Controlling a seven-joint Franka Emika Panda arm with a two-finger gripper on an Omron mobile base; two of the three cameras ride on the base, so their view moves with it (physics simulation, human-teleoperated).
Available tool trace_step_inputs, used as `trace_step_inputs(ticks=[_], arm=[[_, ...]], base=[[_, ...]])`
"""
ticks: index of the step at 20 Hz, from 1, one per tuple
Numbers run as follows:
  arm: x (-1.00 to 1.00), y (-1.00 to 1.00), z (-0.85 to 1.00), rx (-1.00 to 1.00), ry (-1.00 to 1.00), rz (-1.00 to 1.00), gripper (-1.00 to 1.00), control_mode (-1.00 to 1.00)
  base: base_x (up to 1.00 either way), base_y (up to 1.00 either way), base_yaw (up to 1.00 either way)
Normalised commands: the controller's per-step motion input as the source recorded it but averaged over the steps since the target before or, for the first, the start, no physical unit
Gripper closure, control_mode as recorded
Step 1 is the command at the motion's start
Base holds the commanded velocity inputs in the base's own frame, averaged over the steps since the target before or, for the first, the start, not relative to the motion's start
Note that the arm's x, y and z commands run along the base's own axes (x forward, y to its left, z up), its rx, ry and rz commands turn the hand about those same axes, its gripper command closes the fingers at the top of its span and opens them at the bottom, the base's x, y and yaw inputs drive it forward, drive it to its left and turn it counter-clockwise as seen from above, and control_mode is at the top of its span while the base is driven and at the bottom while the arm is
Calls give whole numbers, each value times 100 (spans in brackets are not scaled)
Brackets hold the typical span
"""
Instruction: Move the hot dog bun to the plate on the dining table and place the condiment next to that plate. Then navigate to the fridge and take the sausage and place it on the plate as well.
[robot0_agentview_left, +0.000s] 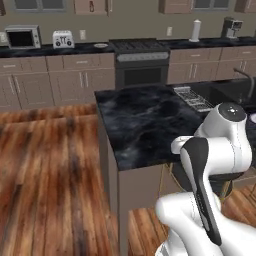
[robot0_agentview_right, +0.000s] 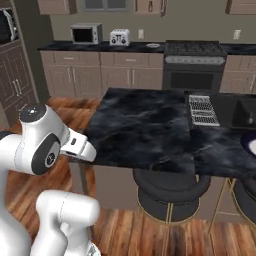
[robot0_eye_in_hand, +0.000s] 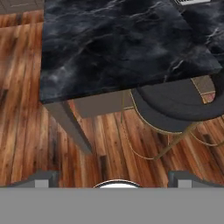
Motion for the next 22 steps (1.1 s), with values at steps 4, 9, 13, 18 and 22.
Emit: trace_step_inputs(ticks=[4,9,13,18,22], arm=[[0,0,0,0,0,0,-100,100],[0,0,0,0,0,0,-100,100],[0,0,0,0,0,0,-100,100],[0,0,0,0,0,0,-100,100],[0,0,0,0,0,0,-100,100]], base=[[0,100,-6],[6,100,-8],[25,100,-14],[48,100,-27],[86,100,-34]])
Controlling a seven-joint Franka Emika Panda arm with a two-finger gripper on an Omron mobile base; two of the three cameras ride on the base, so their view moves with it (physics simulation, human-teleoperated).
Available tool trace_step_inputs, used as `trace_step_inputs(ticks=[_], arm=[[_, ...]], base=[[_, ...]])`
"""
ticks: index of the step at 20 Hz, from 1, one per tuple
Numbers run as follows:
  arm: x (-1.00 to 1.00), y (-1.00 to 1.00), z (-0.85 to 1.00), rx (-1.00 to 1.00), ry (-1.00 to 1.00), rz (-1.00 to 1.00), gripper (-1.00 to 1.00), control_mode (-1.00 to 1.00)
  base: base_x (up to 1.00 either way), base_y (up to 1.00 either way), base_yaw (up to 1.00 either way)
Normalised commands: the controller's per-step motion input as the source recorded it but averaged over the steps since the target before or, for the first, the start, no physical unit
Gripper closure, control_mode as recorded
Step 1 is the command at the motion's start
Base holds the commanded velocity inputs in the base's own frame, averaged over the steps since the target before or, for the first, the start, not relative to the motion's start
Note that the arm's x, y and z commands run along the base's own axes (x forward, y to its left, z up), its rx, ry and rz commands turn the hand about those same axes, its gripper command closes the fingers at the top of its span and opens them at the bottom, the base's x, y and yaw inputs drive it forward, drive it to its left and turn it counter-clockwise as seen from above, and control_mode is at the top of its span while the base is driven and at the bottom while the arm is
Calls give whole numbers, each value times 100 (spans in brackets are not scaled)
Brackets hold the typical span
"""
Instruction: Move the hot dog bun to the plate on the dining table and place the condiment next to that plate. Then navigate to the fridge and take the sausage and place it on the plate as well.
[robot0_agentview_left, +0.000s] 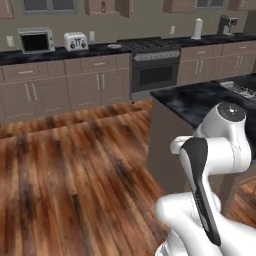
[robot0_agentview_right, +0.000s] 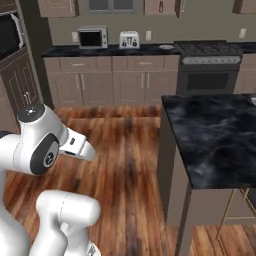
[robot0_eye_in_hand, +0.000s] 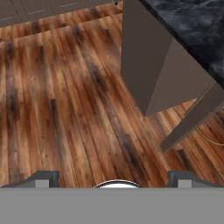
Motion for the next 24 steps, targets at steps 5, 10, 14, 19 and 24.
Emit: trace_step_inputs(ticks=[5,10,14,19,24], arm=[[0,0,0,0,0,0,-100,100],[0,0,0,0,0,0,-100,100],[0,0,0,0,0,0,-100,100],[0,0,0,0,0,0,-100,100],[0,0,0,0,0,0,-100,100]], base=[[100,90,-22],[100,62,-4],[100,34,0],[100,10,0],[100,0,-2]])
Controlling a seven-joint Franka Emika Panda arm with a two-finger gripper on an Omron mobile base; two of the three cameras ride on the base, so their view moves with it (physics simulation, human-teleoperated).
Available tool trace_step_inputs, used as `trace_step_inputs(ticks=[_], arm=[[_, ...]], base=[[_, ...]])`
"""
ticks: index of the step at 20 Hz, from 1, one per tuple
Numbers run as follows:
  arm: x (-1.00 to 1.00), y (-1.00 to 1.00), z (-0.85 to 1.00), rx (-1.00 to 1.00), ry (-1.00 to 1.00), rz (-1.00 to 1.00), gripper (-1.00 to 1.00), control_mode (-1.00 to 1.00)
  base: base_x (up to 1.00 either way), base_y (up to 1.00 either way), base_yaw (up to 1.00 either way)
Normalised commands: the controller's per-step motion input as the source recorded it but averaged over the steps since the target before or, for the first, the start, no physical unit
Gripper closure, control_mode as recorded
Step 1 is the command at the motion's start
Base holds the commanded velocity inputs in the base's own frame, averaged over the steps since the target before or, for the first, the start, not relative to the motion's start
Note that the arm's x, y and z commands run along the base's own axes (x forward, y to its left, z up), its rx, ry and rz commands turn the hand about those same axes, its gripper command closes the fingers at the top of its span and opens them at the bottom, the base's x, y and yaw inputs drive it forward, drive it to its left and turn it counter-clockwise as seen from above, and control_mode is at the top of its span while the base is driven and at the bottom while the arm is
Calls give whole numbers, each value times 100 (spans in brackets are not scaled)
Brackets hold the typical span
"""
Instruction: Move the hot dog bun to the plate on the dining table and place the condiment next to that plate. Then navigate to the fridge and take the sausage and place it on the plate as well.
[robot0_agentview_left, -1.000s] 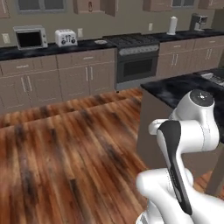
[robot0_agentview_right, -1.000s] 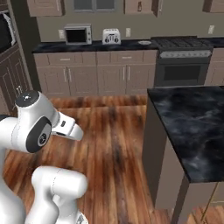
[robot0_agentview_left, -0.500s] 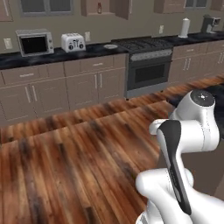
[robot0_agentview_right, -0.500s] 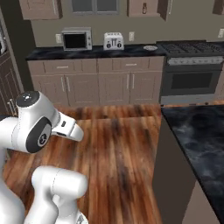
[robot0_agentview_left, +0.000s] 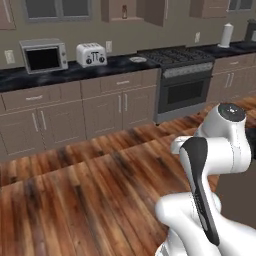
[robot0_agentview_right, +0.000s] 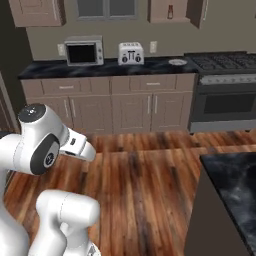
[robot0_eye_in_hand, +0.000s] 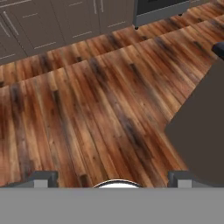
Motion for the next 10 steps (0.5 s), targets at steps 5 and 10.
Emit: trace_step_inputs(ticks=[5,10], arm=[[0,0,0,0,0,0,-100,100],[0,0,0,0,0,0,-100,100]], base=[[100,-7,0],[100,-33,3]])
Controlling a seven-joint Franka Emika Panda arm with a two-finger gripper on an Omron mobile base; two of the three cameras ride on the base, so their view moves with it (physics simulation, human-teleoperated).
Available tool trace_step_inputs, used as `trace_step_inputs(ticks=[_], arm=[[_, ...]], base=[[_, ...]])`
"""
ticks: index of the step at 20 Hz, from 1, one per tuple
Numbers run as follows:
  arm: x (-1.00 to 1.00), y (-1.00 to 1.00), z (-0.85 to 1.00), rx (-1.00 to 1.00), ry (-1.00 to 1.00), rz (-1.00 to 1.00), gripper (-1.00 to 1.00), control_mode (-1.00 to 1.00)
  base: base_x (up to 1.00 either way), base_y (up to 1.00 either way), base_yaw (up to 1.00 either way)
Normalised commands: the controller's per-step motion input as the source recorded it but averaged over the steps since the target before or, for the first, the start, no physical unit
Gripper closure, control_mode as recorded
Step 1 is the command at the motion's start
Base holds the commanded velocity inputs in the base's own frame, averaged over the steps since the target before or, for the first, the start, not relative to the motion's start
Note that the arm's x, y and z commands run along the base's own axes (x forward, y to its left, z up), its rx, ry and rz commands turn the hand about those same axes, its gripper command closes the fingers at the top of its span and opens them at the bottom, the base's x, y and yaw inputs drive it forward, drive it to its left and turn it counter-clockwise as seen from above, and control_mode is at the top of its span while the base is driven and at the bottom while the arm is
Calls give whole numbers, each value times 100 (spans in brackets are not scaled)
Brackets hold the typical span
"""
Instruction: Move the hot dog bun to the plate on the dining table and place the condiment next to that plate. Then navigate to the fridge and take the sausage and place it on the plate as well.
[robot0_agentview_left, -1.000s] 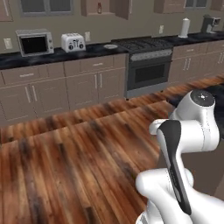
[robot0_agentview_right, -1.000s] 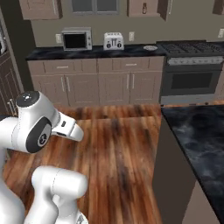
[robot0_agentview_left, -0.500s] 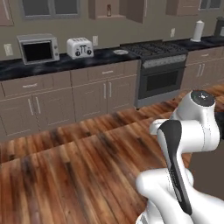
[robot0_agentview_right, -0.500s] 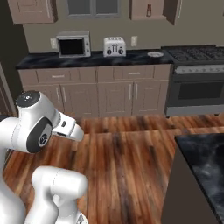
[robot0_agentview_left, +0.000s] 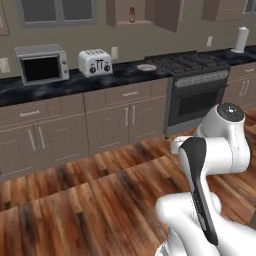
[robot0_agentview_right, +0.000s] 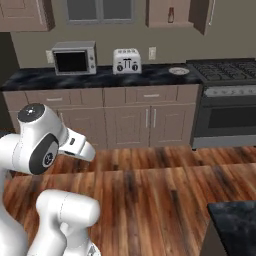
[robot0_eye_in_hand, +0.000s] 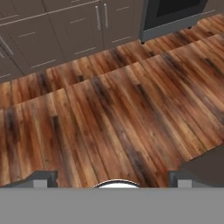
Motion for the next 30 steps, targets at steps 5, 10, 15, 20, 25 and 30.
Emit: trace_step_inputs(ticks=[5,10,15,20,25,30], arm=[[0,0,0,0,0,0,-100,100],[0,0,0,0,0,0,-100,100],[0,0,0,0,0,0,-100,100],[0,0,0,0,0,0,-100,100],[0,0,0,0,0,0,-100,100],[0,0,0,0,0,0,-100,100]], base=[[100,-51,6],[100,-58,8],[100,-55,14],[100,-33,24],[100,-30,26],[100,-48,22]])
